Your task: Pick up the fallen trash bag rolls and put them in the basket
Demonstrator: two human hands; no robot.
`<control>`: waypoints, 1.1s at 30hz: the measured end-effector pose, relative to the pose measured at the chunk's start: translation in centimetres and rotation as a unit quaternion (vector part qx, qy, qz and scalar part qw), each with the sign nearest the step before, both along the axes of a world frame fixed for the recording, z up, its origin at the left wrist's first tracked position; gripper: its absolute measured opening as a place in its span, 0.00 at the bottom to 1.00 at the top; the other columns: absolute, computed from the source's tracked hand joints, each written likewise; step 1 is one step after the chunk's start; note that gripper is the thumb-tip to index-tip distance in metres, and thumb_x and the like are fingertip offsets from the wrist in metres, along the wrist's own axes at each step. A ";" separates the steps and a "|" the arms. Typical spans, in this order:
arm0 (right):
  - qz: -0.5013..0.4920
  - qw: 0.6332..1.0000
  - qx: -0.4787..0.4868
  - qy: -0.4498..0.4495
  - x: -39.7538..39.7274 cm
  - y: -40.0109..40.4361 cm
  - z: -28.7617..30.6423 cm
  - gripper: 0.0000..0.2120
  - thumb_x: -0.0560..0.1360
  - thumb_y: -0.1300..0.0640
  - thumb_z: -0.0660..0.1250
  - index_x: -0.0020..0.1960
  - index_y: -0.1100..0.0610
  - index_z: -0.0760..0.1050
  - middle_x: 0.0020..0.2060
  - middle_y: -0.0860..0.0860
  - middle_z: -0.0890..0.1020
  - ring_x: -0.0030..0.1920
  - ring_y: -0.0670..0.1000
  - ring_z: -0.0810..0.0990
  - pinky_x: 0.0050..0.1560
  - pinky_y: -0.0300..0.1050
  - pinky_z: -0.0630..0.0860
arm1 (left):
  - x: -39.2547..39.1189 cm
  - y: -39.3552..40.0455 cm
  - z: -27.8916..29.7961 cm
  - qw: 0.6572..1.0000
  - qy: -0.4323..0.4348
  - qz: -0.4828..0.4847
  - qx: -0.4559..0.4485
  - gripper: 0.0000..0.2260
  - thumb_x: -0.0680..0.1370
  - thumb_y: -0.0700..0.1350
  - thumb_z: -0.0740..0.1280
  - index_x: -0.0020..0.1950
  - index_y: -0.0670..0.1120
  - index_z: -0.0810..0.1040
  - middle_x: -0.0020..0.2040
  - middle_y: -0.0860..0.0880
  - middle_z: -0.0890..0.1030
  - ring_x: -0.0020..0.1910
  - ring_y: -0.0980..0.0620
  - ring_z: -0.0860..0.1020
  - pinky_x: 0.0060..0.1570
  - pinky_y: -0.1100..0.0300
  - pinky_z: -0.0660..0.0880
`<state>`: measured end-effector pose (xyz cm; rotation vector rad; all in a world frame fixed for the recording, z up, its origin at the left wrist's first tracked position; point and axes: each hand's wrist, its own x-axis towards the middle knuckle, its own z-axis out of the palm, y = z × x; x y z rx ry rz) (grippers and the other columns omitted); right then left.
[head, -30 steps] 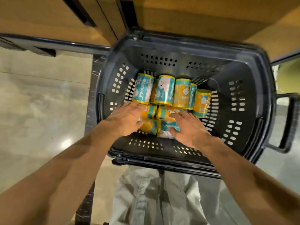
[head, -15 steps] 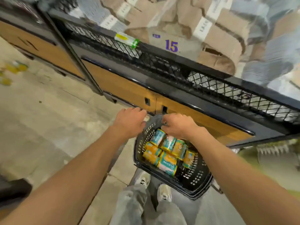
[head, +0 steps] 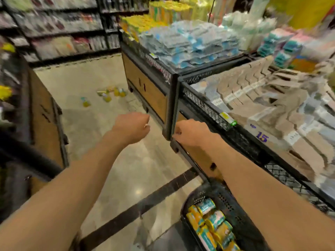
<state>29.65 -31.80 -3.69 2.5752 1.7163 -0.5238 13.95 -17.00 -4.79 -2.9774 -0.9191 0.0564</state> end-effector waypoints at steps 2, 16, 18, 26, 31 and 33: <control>0.023 1.000 0.000 -0.011 -2.0 4.8 1.8 0.13 0.78 0.42 0.62 0.53 0.50 0.75 0.50 0.52 0.80 0.49 0.59 0.80 0.49 0.55 0.80 | -3.4 4.1 1.0 0.999 0.000 0.044 -0.004 0.13 0.80 0.56 0.58 0.57 0.50 0.73 0.54 0.47 0.79 0.53 0.44 0.78 0.50 0.50 0.76; 0.097 0.990 0.103 -0.027 -8.9 30.6 6.7 0.12 0.78 0.44 0.61 0.55 0.48 0.78 0.52 0.50 0.83 0.52 0.57 0.82 0.53 0.55 0.79 | -15.0 24.5 5.1 0.977 -0.068 0.197 0.031 0.12 0.80 0.55 0.58 0.56 0.51 0.74 0.53 0.48 0.80 0.51 0.43 0.79 0.43 0.53 0.72; 0.109 0.989 0.101 -0.025 -8.8 34.5 6.4 0.11 0.78 0.44 0.62 0.54 0.47 0.78 0.51 0.50 0.83 0.51 0.56 0.82 0.52 0.54 0.80 | -15.1 27.6 5.2 0.976 -0.058 0.206 0.047 0.12 0.80 0.55 0.58 0.55 0.50 0.75 0.52 0.48 0.81 0.50 0.43 0.79 0.42 0.53 0.73; 0.163 0.978 0.126 -0.014 -5.0 51.3 4.9 0.10 0.80 0.45 0.62 0.52 0.50 0.77 0.48 0.51 0.81 0.48 0.55 0.79 0.43 0.48 0.74 | -12.0 41.4 5.7 0.973 -0.020 0.215 0.078 0.09 0.79 0.53 0.59 0.49 0.49 0.73 0.48 0.47 0.80 0.46 0.42 0.79 0.39 0.53 0.70; 0.185 0.974 0.134 -0.003 -1.6 61.7 4.1 0.11 0.79 0.46 0.62 0.55 0.50 0.78 0.50 0.52 0.83 0.50 0.57 0.80 0.42 0.48 0.73 | -8.9 50.6 5.5 0.970 -0.010 0.228 0.081 0.09 0.79 0.53 0.58 0.49 0.49 0.73 0.46 0.48 0.80 0.44 0.43 0.79 0.37 0.54 0.72; 0.191 0.973 0.127 0.001 -0.8 65.3 3.9 0.10 0.79 0.47 0.62 0.54 0.50 0.77 0.49 0.53 0.82 0.50 0.57 0.80 0.43 0.48 0.73 | -7.9 54.4 5.7 0.969 -0.006 0.235 0.079 0.10 0.79 0.54 0.58 0.50 0.49 0.73 0.46 0.48 0.79 0.44 0.43 0.79 0.37 0.54 0.72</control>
